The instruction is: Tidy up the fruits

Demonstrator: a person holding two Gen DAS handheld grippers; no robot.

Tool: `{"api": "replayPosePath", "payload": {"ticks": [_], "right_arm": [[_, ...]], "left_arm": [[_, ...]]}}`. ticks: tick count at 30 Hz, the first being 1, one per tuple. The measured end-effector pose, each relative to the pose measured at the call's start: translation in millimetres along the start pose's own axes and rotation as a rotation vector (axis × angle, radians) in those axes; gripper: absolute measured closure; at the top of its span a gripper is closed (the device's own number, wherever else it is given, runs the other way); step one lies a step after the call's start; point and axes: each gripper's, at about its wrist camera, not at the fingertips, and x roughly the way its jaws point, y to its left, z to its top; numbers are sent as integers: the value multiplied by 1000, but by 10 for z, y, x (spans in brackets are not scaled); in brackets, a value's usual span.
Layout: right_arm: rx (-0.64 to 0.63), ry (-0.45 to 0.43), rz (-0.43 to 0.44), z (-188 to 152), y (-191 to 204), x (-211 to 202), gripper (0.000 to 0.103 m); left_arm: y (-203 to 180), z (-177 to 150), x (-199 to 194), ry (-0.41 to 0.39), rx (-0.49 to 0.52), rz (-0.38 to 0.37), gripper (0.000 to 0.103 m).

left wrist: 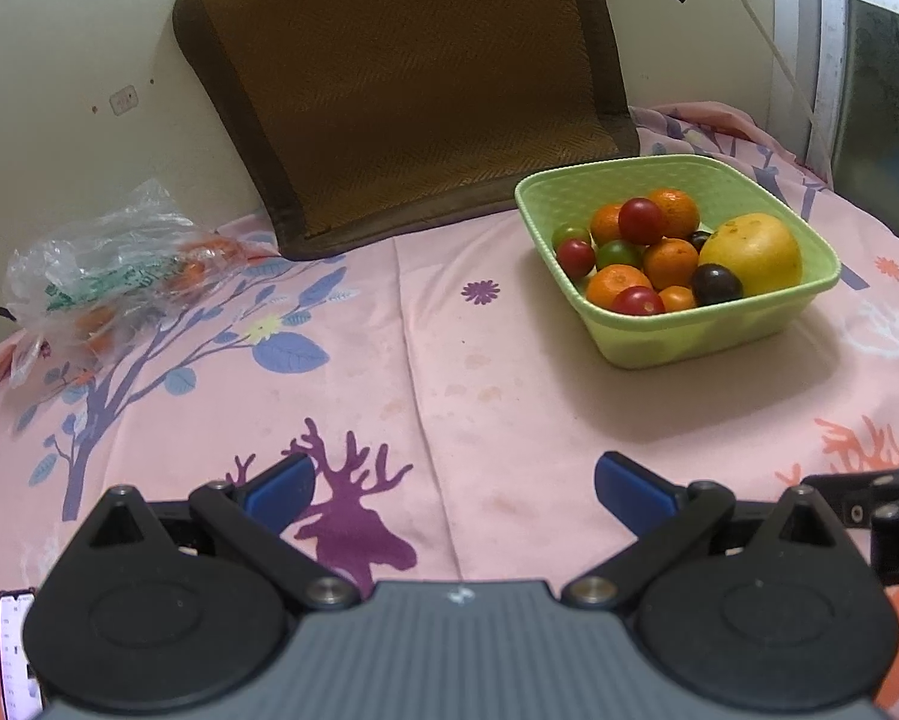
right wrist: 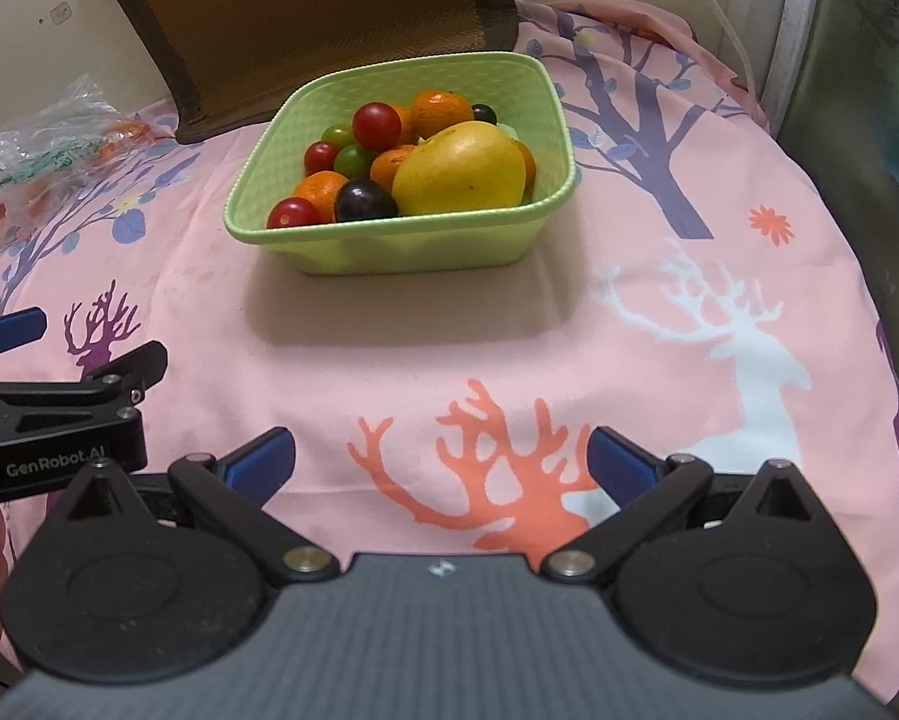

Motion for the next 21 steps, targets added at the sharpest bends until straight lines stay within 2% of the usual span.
{"api": "replayPosePath", "payload": {"ticks": [21], "right_arm": [[-1, -10, 10, -23, 77, -49, 0]], "left_arm": [[4, -37, -66, -18, 18, 5, 0]]}}
